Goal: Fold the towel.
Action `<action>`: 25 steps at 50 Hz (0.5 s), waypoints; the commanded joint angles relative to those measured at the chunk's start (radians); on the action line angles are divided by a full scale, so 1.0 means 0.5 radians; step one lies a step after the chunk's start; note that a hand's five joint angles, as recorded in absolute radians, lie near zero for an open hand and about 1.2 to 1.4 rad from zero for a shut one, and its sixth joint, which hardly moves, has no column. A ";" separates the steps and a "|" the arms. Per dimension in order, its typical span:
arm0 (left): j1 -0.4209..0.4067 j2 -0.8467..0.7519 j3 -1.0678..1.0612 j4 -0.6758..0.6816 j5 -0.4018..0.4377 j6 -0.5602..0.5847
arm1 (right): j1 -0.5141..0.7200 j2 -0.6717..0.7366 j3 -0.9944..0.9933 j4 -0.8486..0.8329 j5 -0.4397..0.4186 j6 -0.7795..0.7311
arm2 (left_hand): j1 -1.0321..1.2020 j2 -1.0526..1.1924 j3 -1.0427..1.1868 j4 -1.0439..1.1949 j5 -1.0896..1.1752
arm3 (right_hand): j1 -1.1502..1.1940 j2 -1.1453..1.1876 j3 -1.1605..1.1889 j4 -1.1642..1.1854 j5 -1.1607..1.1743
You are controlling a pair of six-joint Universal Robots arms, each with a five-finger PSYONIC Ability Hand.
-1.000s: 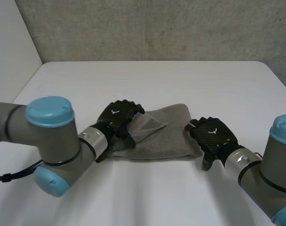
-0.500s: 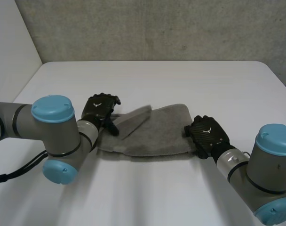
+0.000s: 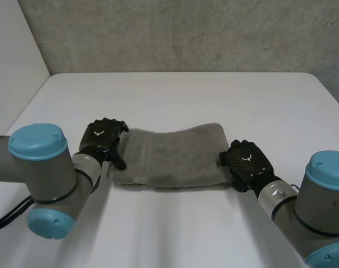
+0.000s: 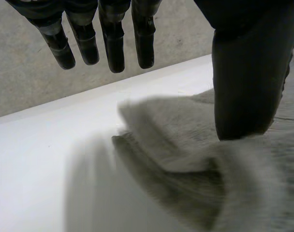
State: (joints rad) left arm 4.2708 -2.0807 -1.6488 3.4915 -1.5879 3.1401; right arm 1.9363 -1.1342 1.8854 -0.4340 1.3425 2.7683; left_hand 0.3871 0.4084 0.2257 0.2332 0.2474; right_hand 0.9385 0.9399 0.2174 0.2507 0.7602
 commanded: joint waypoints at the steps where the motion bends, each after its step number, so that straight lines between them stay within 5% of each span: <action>1: -0.034 0.087 -0.089 0.012 0.000 0.000 | -0.004 0.010 0.000 0.000 -0.025 0.111 | 0.076 0.033 -0.102 -0.117 0.006 | 0.912 0.909 -0.086 -0.152 0.919; 11: 0.058 0.302 -0.206 0.009 0.000 0.000 | -0.090 -0.146 0.101 0.119 -0.169 0.096 | 0.058 0.015 -0.102 -0.117 -0.012 | 0.916 0.913 -0.086 -0.152 0.923; 25: 0.162 0.474 -0.323 0.006 0.086 -0.003 | -0.740 -0.465 0.251 0.383 -0.510 -0.130 | 0.046 0.004 -0.102 -0.117 -0.023 | 0.916 0.913 -0.086 -0.152 0.923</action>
State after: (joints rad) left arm 4.3338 -1.8480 -1.8074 3.4953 -1.5740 3.1410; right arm 1.6654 -1.3195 2.0103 -0.2924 1.1274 2.7704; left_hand 0.3871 0.4083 0.2257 0.2332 0.2454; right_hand 1.2301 1.2903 0.2174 0.2507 1.1306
